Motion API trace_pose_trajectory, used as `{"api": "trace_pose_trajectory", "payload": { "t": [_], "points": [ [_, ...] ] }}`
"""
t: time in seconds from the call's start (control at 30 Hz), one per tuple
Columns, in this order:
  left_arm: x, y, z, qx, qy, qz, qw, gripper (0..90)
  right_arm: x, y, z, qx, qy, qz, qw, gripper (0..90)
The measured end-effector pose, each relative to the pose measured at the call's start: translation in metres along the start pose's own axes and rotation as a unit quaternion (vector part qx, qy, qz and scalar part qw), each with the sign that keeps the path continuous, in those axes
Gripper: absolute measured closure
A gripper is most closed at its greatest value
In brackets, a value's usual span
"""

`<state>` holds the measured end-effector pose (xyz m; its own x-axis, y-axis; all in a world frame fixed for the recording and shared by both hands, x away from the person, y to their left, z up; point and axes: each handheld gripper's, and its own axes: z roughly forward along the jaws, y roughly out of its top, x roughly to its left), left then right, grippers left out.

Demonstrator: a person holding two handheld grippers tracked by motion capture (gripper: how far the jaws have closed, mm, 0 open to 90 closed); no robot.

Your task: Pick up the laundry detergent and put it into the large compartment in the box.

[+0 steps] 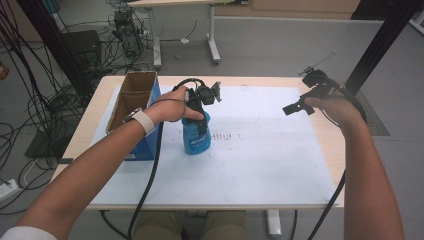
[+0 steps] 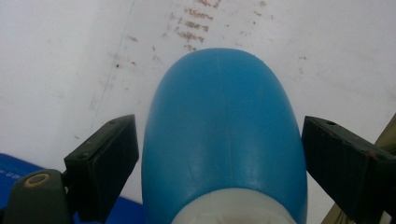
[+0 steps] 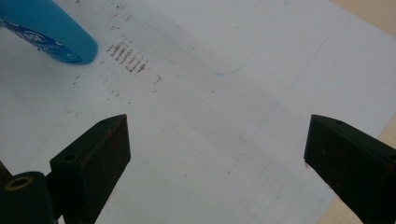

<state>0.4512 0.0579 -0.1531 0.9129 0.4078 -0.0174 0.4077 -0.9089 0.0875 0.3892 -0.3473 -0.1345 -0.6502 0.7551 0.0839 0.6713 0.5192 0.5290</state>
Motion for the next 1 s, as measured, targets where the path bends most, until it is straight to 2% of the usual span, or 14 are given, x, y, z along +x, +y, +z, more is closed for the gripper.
{"api": "trace_pose_trajectory", "payload": {
  "t": [0.17,0.63,0.73,1.0],
  "points": [
    [-0.0011,-0.0012,0.0006,-0.004,0.004,-0.001,1.0000,14.9,0.0003,0.0005,0.0003,0.000,0.000,0.000,1.0000,6.9],
    [-0.0052,0.0023,0.0011,0.007,0.016,-0.002,0.9998,21.0,0.0000,-0.0011,0.0002,-0.003,0.001,-0.002,1.0000,6.9],
    [-0.0051,0.0026,0.0012,0.008,0.015,0.002,0.9999,29.0,0.0000,-0.0018,-0.0003,-0.002,0.001,0.000,1.0000,6.9],
    [-0.0041,0.0030,0.0013,0.008,0.012,0.000,0.9999,29.2,-0.0002,-0.0032,-0.0008,-0.003,0.001,0.000,1.0000,6.9]
  ]
}}
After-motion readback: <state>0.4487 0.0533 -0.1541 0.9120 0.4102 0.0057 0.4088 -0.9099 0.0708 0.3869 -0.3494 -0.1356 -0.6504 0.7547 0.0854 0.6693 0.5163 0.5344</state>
